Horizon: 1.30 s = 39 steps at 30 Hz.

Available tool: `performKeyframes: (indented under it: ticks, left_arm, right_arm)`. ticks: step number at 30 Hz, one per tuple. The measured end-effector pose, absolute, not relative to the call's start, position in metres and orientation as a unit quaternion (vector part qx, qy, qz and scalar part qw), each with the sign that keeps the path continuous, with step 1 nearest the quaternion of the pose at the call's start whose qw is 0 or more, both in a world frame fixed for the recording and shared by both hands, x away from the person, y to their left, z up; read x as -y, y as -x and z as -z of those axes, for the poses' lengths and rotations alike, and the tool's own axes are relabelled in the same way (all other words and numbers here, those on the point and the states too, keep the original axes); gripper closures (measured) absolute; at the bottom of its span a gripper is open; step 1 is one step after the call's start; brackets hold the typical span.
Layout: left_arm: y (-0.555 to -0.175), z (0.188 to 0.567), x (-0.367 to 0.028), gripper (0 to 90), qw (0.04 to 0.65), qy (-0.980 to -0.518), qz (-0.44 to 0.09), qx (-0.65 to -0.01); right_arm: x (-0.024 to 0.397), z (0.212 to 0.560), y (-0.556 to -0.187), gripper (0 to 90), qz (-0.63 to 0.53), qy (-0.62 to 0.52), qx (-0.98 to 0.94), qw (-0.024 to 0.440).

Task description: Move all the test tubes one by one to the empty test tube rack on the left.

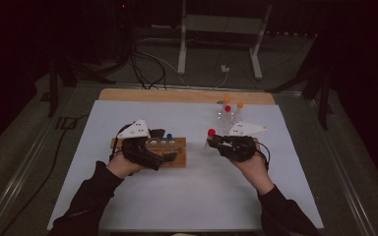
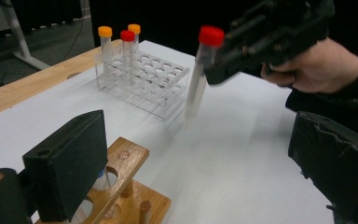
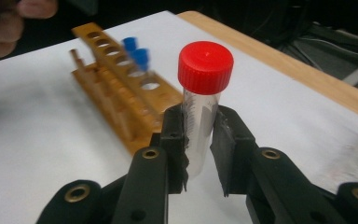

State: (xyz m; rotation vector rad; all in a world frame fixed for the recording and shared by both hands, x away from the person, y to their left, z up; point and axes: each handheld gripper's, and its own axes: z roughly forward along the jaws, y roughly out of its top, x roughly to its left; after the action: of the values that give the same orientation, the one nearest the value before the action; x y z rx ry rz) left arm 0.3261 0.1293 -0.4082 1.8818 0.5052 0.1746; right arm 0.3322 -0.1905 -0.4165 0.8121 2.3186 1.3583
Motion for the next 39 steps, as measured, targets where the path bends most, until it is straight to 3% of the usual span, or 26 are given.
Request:
performKeyframes:
  ticks: [18,24,39]
  left_arm:
    - [-0.314,0.403,-0.115,7.4,0.566,-0.804,-0.046,-0.176]
    - [-0.312,0.406,-0.11,17.5,0.565,-0.808,-0.037,-0.164]
    - [-0.311,0.416,-0.101,64.3,0.557,-0.819,-0.028,-0.134]
  right_arm:
    - [0.151,0.423,-0.305,75.0,-0.472,-0.223,-0.846,0.11]
    - [0.141,0.426,-0.3,75.0,-0.47,-0.209,-0.852,0.097]
    - [0.132,0.425,-0.292,74.9,-0.471,-0.19,-0.857,0.086]
